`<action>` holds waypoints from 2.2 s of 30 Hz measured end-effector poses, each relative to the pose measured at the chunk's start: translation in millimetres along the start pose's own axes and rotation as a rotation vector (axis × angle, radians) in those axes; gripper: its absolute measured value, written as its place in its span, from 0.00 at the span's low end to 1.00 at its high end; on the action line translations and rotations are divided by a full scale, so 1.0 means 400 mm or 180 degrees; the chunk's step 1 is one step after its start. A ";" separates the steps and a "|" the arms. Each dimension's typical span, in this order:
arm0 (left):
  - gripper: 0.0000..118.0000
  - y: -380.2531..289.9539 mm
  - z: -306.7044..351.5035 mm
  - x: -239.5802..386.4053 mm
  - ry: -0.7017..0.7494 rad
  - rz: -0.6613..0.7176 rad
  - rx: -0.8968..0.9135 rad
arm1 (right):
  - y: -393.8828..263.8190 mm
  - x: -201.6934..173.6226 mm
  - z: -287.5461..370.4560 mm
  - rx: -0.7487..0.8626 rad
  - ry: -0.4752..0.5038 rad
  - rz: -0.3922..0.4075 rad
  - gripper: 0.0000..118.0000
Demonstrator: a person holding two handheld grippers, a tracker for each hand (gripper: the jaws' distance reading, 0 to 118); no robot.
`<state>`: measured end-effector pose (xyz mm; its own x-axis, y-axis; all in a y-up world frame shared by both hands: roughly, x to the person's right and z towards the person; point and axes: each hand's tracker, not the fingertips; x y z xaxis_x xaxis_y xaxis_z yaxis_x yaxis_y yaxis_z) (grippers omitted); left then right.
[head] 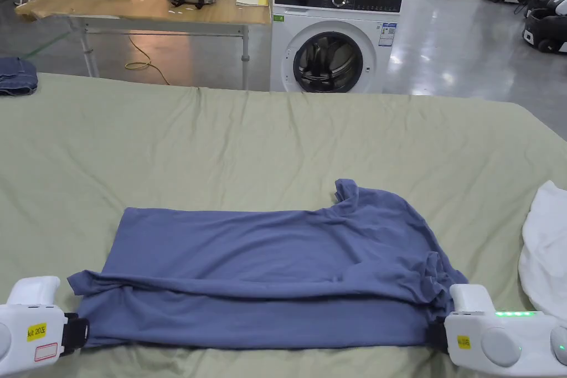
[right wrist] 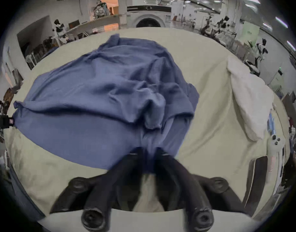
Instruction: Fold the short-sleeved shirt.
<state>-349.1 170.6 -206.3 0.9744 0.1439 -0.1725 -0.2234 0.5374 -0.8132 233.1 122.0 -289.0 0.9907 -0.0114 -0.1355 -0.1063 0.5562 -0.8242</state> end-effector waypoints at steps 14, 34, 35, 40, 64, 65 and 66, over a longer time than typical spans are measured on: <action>0.02 0.053 0.151 0.029 -0.0058 -0.0070 0.0484 | 0.103 -0.008 0.209 0.0340 -0.0109 0.0037 0.03; 0.02 -0.241 0.245 -0.017 -0.0041 0.0119 0.0187 | -0.191 -0.032 0.313 0.0029 -0.0191 0.0067 0.03; 0.02 -0.248 0.226 -0.021 -0.0036 0.0139 0.0172 | -0.209 -0.032 0.286 -0.0059 -0.0226 0.0069 0.03; 0.01 -0.274 0.116 -0.029 0.0123 0.0010 -0.0165 | -0.270 -0.026 0.181 -0.0224 -0.0246 -0.0039 0.04; 0.34 -0.085 0.264 0.163 0.0121 -0.0434 0.1968 | 0.009 -0.280 0.375 0.2086 -0.0208 -0.0032 0.28; 0.18 -0.080 0.270 0.186 0.0206 -0.0513 0.2088 | 0.019 -0.294 0.368 0.2152 -0.0183 -0.0016 0.12; 0.10 -0.078 0.272 0.201 0.0287 -0.0581 0.2158 | 0.024 -0.309 0.366 0.2236 -0.0191 -0.0037 0.05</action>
<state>-266.3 255.8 -134.2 0.9894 -0.0514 -0.1356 0.0065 0.9497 -0.3131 121.8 250.5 -199.8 0.9966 0.0140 -0.0817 -0.0359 0.9614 -0.2727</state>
